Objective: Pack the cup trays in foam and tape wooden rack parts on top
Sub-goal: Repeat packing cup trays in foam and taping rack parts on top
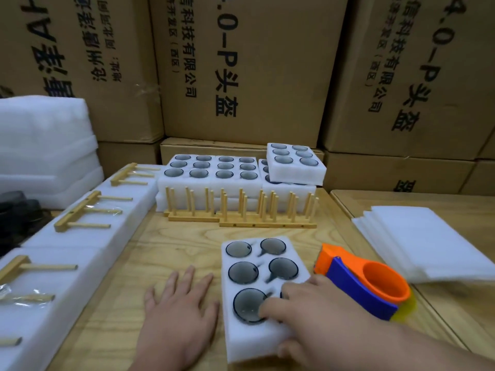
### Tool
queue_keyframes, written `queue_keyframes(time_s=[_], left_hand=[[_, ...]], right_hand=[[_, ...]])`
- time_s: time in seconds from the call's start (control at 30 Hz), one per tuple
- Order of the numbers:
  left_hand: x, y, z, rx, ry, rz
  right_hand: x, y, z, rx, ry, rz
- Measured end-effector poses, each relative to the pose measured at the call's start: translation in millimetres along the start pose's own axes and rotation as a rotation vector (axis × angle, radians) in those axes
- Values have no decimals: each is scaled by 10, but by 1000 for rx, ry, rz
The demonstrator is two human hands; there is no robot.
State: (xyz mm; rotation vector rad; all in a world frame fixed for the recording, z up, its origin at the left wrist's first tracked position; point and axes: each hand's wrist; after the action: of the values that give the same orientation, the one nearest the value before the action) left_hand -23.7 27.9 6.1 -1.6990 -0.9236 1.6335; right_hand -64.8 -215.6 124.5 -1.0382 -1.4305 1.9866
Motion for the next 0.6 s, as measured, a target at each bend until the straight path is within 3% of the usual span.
queue_keyframes(time_s=[0.13,0.4,0.6], left_hand=[[23,36,28,-6,-14,-31],[1,51,63,2,-22,-85],[8,56,82,8,-29,-103]], right_hand=[[-49,-63,-15,134,-73,-80],[21,-69,-426,-214,164,-303],[279,410,-785,-134,338,-313]])
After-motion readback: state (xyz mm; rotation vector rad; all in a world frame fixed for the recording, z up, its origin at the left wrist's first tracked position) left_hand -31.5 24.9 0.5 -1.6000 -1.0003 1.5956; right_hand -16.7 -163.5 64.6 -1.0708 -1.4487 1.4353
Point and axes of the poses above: each hand's wrist, its own z-axis away from the middle knuckle, its own y-axis out of the palm, x = y × z, and after that the axes turned 15 degrees about z, right-handed
